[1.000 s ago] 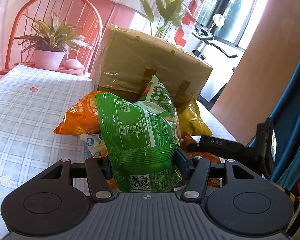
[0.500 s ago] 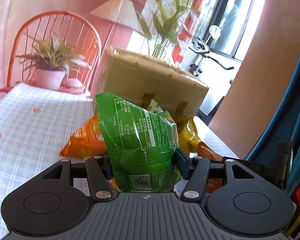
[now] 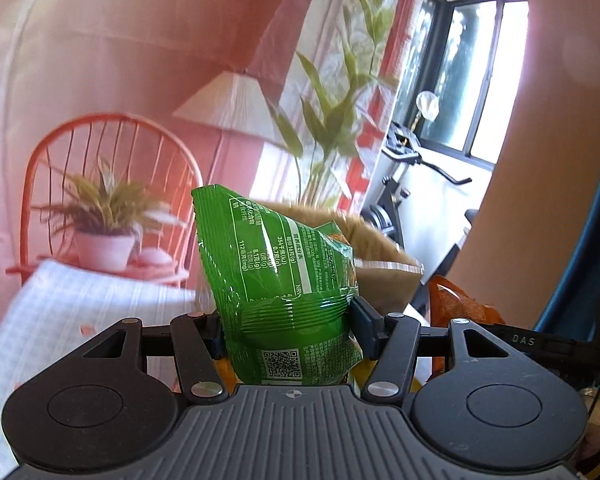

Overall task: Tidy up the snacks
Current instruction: 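Carry both bags over the cardboard box and open both tools to drop them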

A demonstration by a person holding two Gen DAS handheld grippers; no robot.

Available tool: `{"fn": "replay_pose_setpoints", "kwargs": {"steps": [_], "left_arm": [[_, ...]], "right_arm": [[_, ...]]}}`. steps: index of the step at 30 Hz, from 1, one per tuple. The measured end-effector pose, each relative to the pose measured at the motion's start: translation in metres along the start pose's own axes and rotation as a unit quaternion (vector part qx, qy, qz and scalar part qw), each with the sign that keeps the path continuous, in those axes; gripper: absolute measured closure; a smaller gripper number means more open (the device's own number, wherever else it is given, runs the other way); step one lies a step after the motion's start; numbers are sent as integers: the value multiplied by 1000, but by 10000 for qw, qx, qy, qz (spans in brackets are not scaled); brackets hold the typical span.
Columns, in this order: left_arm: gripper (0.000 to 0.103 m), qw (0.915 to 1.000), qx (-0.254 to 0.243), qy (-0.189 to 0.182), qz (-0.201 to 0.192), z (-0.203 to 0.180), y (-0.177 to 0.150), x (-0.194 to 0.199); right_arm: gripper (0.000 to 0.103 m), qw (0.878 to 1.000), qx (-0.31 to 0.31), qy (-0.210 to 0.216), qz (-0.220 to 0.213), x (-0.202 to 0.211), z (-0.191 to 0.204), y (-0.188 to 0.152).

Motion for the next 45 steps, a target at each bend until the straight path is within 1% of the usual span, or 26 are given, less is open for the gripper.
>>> {"fn": "replay_pose_setpoints", "kwargs": {"steps": [4, 7, 14, 17, 21, 24, 27, 28, 31, 35, 38, 40, 42, 45], "left_arm": [[42, 9999, -10, -21, -149, -9, 26, -6], [42, 9998, -59, -75, -198, -19, 42, -14], [42, 9997, -140, -89, -191, -34, 66, -37], [42, 9997, -155, -49, -187, -35, 73, -52], [42, 9998, -160, 61, -113, -34, 84, -82], [42, 9993, -222, 277, -100, -31, 92, -109], [42, 9983, -213, 529, 114, -26, 97, -146], [42, 9977, -217, 596, 230, -24, 98, -159], [42, 9952, -233, 745, 584, -16, 95, -189], [42, 9904, -269, 988, 931, 0, 86, -219], [42, 9871, -244, 1009, 1218, 11, 74, -233], [41, 9856, -220, 1024, 1325, 16, 68, -237], [41, 9851, -209, 1008, 1381, 19, 66, -244], [35, 9854, -92, 942, 1418, 22, 65, -252]], "right_arm": [[28, 9994, 204, 161, -211, -5, 8, 35], [28, 9985, 363, 284, -283, -14, 14, 57], [28, 9952, 681, 559, -435, -31, 24, 100], [28, 9941, 780, 615, -428, -42, 25, 111], [28, 9921, 987, 610, -473, -63, 26, 131], [28, 9903, 1108, 651, -530, -84, 26, 150], [28, 9888, 1253, 583, -571, -115, 24, 166], [28, 9892, 1251, 535, -543, -126, 22, 168], [28, 9911, 1189, 546, -251, -163, 22, 167], [28, 9898, 1266, 603, 238, -200, 25, 150], [28, 9888, 1271, 588, 521, -218, 26, 134], [28, 9893, 1167, 579, 653, -225, 24, 124], [28, 9890, 1097, 657, 749, -231, 23, 117], [26, 9873, 1131, 680, 881, -237, 24, 109]]}}
Point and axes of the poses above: each gripper's, at about its wrist camera, not at the fingertips, and x roughly against the way its jaws point, z to its left, y to its top, the point moved 9 cm from there along -x, roughly the way its jaws point, and after that the axes turned 13 degrees about x, right-handed, at the moved point
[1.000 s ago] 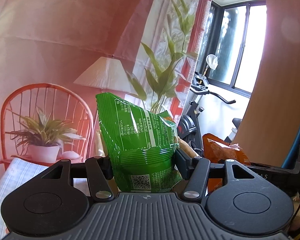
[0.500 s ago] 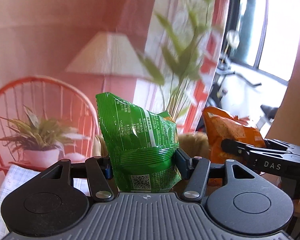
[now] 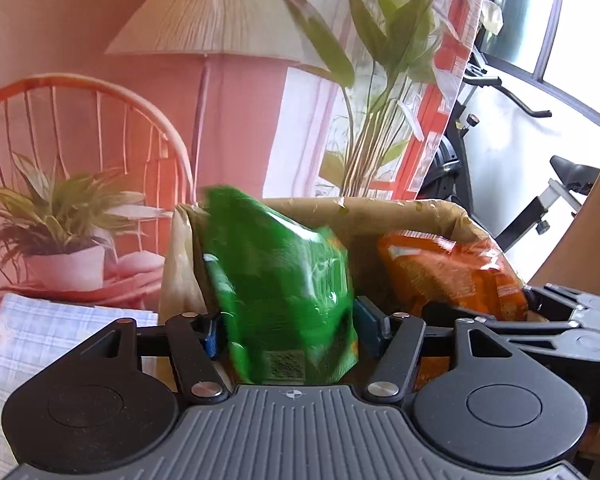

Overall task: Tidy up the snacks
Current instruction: 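Carry both bags over the cardboard box and open both tools to drop them, then grasp another orange corn-chip bag with the left tool while the right tool reaches the yellow bag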

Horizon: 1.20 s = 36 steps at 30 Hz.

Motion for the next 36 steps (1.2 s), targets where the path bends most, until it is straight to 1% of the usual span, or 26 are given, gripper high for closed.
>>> {"fn": "replay_pose_setpoints", "kwargs": {"steps": [2, 6, 9, 12, 14, 15, 18, 22, 25, 27, 31, 33, 36], "left_arm": [[29, 9999, 85, -47, 63, 2, -1, -1], [29, 9999, -4, -141, -18, -4, 1, 5], [29, 9997, -43, -199, -112, -6, 2, 19], [29, 9990, -35, -382, -246, -3, 2, 44], [29, 9985, -74, -411, -352, 2, 2, 61], [29, 9979, -133, -526, -368, 2, 0, 69], [29, 9971, -94, -611, -435, 14, -4, 92], [29, 9956, 24, -807, -477, 33, -17, 117], [29, 9953, 30, -842, -475, 47, -32, 130], [29, 9953, 61, -854, -453, 58, -41, 134], [25, 9954, 182, -838, -436, 80, -59, 136], [25, 9957, 211, -801, -402, 90, -69, 132], [24, 9970, 265, -687, -239, 104, -85, 117]], "right_arm": [[25, 10000, -5, -22, 78, -1, 1, -5], [17, 9999, -122, -38, 31, 7, -1, -8], [17, 9998, -170, -53, -56, 19, -2, -7], [17, 9996, -190, -82, -188, 37, -2, -6], [17, 9993, -244, -75, -278, 50, -2, -8], [17, 9991, -268, -68, -318, 57, -1, -8], [16, 9985, -346, -61, -418, 78, -1, -15], [17, 9975, -442, -16, -543, 103, 0, -28], [16, 9970, -421, -36, -647, 119, 3, -38], [16, 9969, -392, -71, -672, 128, 6, -47], [16, 9969, -342, -123, -699, 137, 13, -66], [16, 9970, -317, -178, -685, 139, 17, -78], [16, 9976, -309, -217, -584, 135, 22, -95]]}}
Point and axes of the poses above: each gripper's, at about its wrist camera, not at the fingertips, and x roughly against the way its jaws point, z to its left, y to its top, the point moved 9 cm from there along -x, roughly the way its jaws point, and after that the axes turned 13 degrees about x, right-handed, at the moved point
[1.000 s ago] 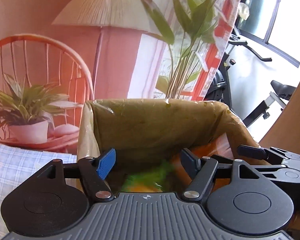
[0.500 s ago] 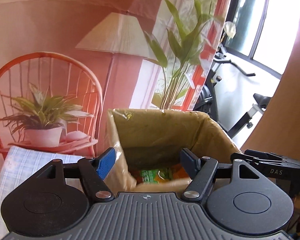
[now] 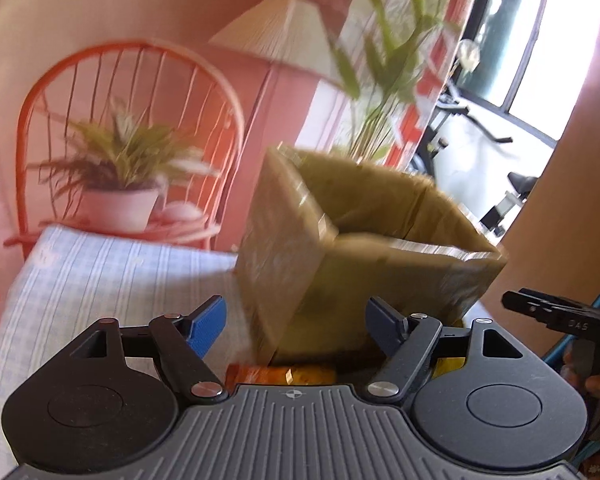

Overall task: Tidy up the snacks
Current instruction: 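Grasp another orange corn-chip bag with the left tool while the right tool reaches the yellow bag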

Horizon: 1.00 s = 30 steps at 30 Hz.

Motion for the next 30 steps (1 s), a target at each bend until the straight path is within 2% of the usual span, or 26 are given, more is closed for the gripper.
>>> {"fn": "replay_pose_setpoints", "kwargs": {"steps": [4, 9, 13, 16, 20, 25, 30], "left_arm": [[21, 9993, 206, 39, 314, 20, -22, -23], [20, 9965, 257, -108, 787, 28, -47, -55], [16, 9947, -80, -259, 994, 22, -61, -69], [16, 9920, -387, -227, 1179, 19, -72, -77], [16, 9887, -530, -164, 1389, 18, -81, -87], [11, 9861, -684, -123, 1511, 14, -89, -90], [11, 9838, -847, 20, 1583, 17, -92, -97]], "right_arm": [[16, 9998, 14, -85, 176, -7, 5, -20], [16, 9993, -207, -105, 301, -13, 5, -38], [16, 9983, -402, -130, 411, -16, 0, -50], [16, 9977, -466, -176, 459, -17, -4, -54], [16, 9972, -536, -216, 476, -17, -8, -57], [16, 9972, -530, -202, 494, -18, -7, -59], [16, 9969, -558, -203, 507, -18, -6, -60]]}}
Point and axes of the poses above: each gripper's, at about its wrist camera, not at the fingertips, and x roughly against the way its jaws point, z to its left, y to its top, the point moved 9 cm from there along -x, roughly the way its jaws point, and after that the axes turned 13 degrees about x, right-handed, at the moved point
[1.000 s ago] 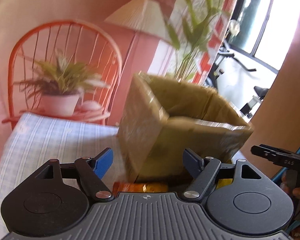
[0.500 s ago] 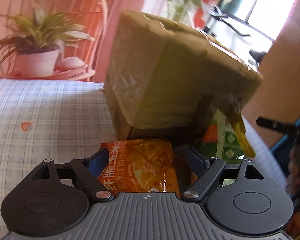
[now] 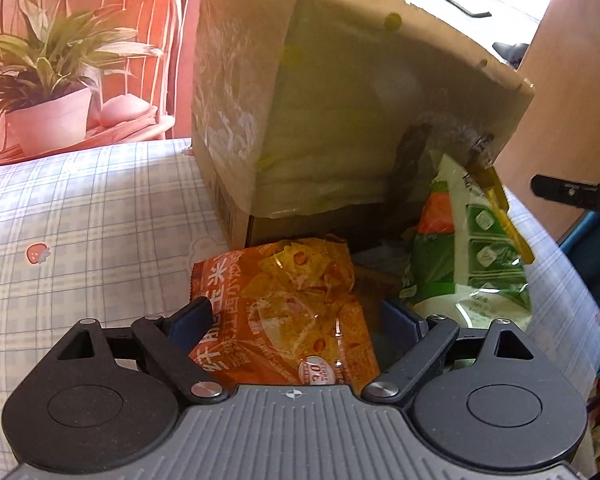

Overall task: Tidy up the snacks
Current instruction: 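Grasp another orange corn-chip bag with the left tool while the right tool reaches the yellow bag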

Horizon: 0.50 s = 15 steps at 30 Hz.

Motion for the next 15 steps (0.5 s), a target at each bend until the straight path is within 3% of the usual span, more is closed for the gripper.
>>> {"fn": "replay_pose_setpoints", "kwargs": {"steps": [3, 15], "left_arm": [[9, 9999, -62, 127, 63, 4, -1, -4], [3, 9993, 331, -80, 167, 12, -2, -16]], "right_arm": [[16, 10000, -12, 0, 3, 0, 0, 0], [16, 10000, -57, -38, 52, 0, -4, -7]]}}
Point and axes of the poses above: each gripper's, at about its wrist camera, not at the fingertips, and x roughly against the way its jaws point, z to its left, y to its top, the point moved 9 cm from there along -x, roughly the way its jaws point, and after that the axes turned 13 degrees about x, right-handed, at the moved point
